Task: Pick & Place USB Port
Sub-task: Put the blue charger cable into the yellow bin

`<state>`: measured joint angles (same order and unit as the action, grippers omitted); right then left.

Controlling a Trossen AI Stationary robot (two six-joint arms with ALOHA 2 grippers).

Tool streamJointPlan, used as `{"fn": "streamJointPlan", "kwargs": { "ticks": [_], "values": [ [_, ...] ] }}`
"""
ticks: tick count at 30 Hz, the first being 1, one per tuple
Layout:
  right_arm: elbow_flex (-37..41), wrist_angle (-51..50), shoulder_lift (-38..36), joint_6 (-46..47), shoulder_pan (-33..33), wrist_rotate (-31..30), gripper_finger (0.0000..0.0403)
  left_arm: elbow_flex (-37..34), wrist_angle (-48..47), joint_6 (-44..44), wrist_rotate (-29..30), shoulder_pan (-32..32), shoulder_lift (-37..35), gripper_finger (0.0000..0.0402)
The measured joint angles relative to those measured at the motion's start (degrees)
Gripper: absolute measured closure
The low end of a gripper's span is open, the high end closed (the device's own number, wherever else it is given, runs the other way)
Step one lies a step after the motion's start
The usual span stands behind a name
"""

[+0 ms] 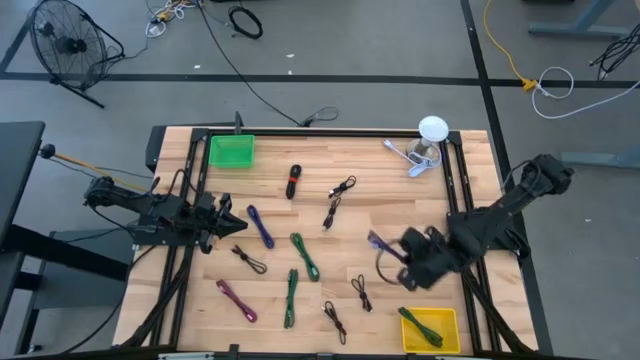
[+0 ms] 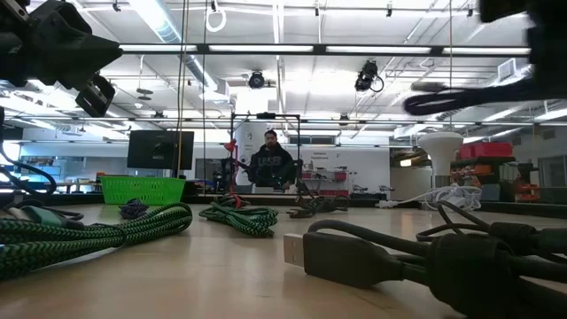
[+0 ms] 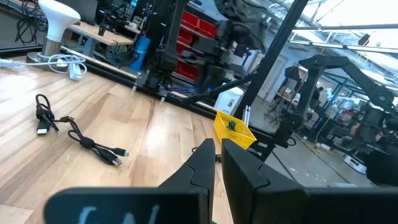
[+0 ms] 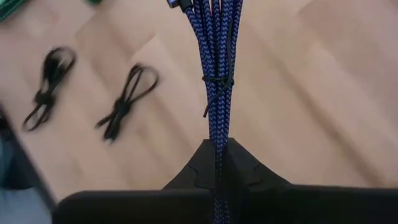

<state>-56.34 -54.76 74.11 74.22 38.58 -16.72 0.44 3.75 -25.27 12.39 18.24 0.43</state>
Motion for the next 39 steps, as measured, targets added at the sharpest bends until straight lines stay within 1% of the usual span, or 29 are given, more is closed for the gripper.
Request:
{"fn": "streamJointPlan", "kwargs": {
  "ticks": [7,10,12,19,23,26,32,39],
  "values": [
    [0.00,1.10,0.00,14.70,14.54,-7.57,0.0397,0.00,-0.05,-0.08,0.01,0.00,0.00,0.0369],
    [-0.06,3.28,0.34,18.93,19.85,-12.38,0.0397,0.00,-0.07,-0.10,-0.01,0.00,0.00,0.0369],
    [-0.07,4.91,1.09,20.77,22.71,-14.55,0.0397,0.00,-0.09,-0.10,0.01,0.00,0.00,0.0369],
    [-0.09,5.81,5.39,31.24,29.91,-14.51,0.0397,0.00,-0.11,-0.12,-0.01,0.02,0.00,0.0369],
    [-0.09,7.02,7.03,35.46,33.52,-14.73,0.0397,0.00,-0.13,-0.14,-0.01,0.02,0.00,0.0369],
    [-0.09,9.49,7.99,36.31,35.71,-17.29,0.0397,0.00,-0.13,-0.16,-0.01,0.02,0.00,0.0369],
    [-0.09,15.14,11.30,36.13,39.18,-17.81,0.0397,0.00,-0.16,-0.18,-0.01,0.02,0.00,0.0369],
    [-0.09,21.44,15.57,34.45,41.29,-18.41,0.0397,0.00,-0.16,-0.84,-0.01,0.02,0.00,0.0369]
  ]
}}
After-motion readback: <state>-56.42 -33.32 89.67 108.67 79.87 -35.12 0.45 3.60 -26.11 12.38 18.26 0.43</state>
